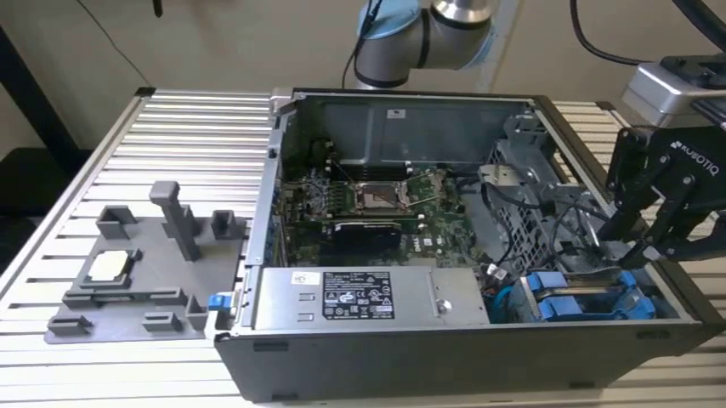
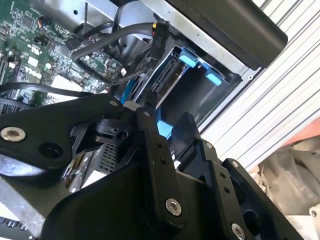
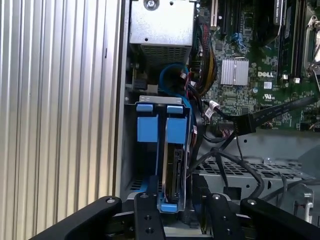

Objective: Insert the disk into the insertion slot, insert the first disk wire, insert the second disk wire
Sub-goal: 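Insert the disk into the insertion slot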

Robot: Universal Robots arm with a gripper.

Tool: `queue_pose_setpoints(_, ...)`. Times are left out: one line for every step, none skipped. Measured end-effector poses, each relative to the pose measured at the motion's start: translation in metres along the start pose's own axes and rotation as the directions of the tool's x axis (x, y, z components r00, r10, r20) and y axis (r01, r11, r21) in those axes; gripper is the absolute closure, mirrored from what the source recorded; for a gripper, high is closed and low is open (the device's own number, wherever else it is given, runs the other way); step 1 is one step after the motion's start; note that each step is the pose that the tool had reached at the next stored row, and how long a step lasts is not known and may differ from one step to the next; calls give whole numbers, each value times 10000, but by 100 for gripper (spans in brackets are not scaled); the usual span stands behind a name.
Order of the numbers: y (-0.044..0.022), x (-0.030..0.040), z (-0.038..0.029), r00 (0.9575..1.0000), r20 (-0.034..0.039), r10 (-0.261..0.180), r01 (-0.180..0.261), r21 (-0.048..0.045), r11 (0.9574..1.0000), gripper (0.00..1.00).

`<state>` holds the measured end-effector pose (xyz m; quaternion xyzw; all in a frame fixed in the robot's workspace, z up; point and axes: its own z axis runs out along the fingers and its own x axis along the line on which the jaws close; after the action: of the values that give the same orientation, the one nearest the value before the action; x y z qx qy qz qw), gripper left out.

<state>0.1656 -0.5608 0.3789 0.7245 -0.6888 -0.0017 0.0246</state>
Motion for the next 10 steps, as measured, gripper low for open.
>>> queue_pose_setpoints(-17, -1, 0, 10000, -1, -25, 25, 0, 10000, 59)
queue_pose_setpoints(-34, -2, -1, 10000, -2, -49, 49, 1, 10000, 59)
queue_pose_setpoints(-53, -3, -1, 10000, -3, -73, 73, 2, 10000, 59)
queue_pose_setpoints(-72, -5, -2, 10000, -5, -95, 95, 3, 10000, 59)
queue_pose_setpoints(-92, -6, -2, 9999, -5, -113, 113, 3, 9999, 59)
queue_pose_setpoints(-113, -7, -3, 9999, -5, -130, 130, 4, 9999, 59)
queue_pose_setpoints(-134, -8, -4, 9999, -6, -146, 146, 4, 9999, 59)
queue_pose_setpoints(-155, -9, -5, 9999, -7, -162, 162, 5, 9999, 59)
queue_pose_setpoints(-176, -11, -6, 9998, -8, -177, 177, 5, 9998, 59)
queue_pose_setpoints(-195, -13, -7, 9998, -8, -191, 191, 6, 9998, 59)
